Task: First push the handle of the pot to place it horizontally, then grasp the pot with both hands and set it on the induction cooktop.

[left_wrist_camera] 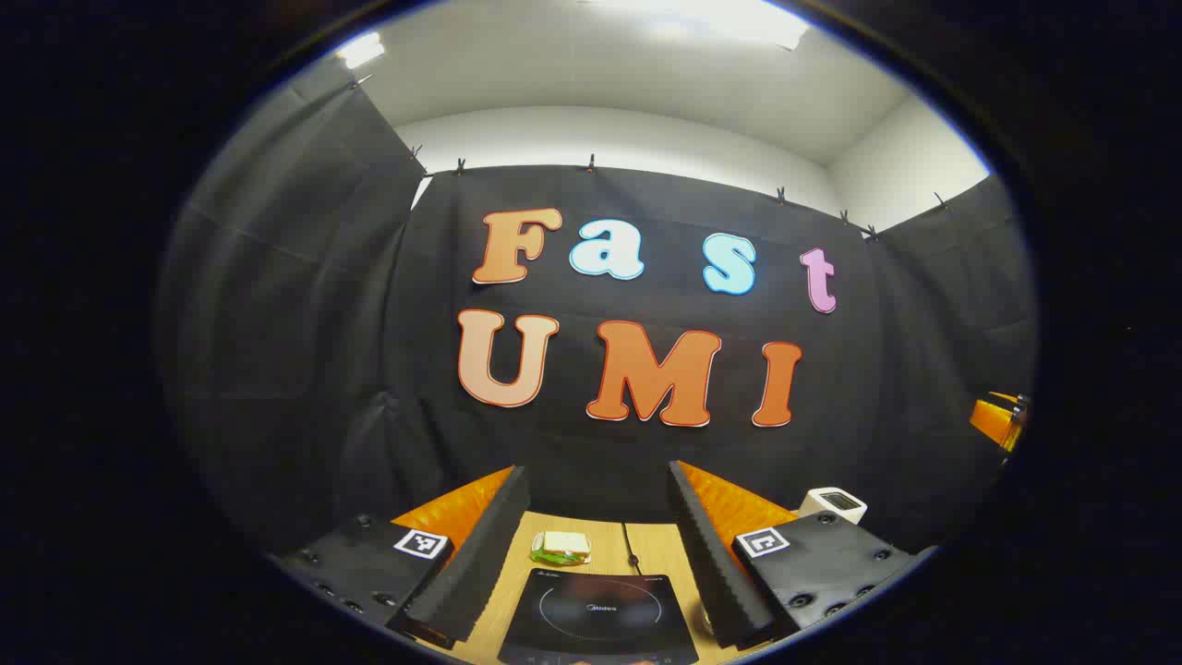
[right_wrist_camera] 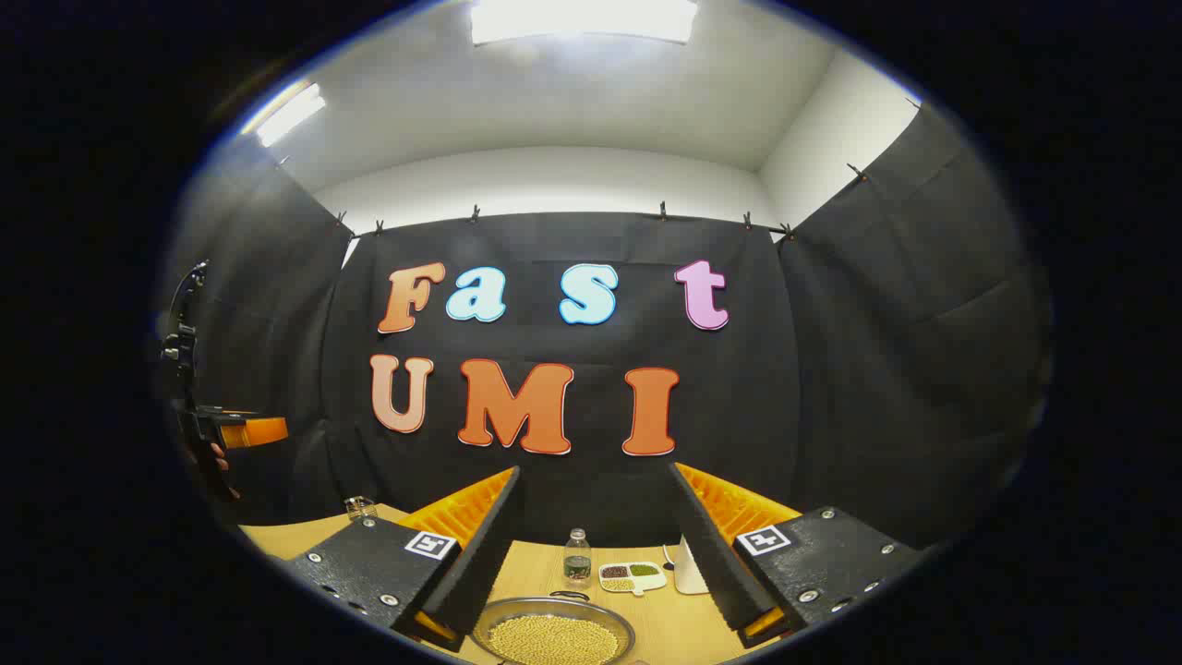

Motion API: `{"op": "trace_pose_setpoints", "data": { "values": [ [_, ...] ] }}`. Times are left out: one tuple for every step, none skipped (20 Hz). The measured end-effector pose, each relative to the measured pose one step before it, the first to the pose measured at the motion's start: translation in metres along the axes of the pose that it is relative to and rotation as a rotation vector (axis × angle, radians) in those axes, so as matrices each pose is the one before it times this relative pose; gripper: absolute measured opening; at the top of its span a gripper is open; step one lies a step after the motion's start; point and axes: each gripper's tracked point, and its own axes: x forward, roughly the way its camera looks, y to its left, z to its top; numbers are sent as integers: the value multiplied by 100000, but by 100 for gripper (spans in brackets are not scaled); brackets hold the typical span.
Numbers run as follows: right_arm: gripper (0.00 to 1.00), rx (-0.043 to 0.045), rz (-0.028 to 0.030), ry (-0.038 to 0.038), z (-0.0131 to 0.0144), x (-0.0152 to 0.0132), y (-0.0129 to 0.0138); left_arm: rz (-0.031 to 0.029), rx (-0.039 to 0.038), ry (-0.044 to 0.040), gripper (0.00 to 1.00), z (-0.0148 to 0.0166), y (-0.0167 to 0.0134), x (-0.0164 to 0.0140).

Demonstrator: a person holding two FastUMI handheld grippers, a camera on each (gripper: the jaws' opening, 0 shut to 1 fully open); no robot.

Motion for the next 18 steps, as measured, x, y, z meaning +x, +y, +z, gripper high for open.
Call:
{"op": "trace_pose_setpoints", "data": {
  "values": [
    [95,442,-314,-404,-31,159,-270,-415,430,-171,97,143,-180,53],
    [95,482,-453,-126,-81,-11,-295,-586,286,-507,97,156,-282,-17],
    [95,435,-129,95,-88,-23,-228,120,1069,-835,97,311,-84,161],
    [95,389,-91,-131,-14,132,-6,1633,1901,-1111,97,351,397,157],
    [95,260,-135,-218,-90,208,-67,2154,1835,-967,97,368,423,246],
    [95,127,-328,-6,-113,1,-206,1091,1306,-529,97,224,-27,65],
    [95,176,-213,142,-89,122,-224,-264,851,-349,98,239,-272,-99],
    [95,289,201,155,-97,-2,2,-367,740,-591,98,277,-254,-54],
    [90,382,346,177,-91,-119,-21,111,556,-892,97,266,-56,-59],
    [90,192,424,246,-114,-29,46,358,387,-948,97,198,170,-170],
    [90,51,328,160,-55,-244,-237,426,162,-774,98,208,-39,-106],
    [95,-153,245,259,-130,-20,-16,73,31,-760,98,176,-82,-249],
    [94,85,72,247,-30,-1,-118,-39,63,-748,98,207,-145,-157],
    [95,322,-14,313,-119,-86,-82,-87,241,-685,98,228,-68,-4],
    [95,533,-90,225,-144,-269,-344,-124,452,-839,98,287,-73,-222],
    [99,596,-14,310,-21,-106,-204,9,625,-851,98,166,-178,-318],
    [95,451,-37,549,-140,-105,-178,8,905,-853,98,155,-119,-104],
    [95,483,102,788,-318,-247,-287,59,941,-1019,98,282,-53,-264]
  ]
}}
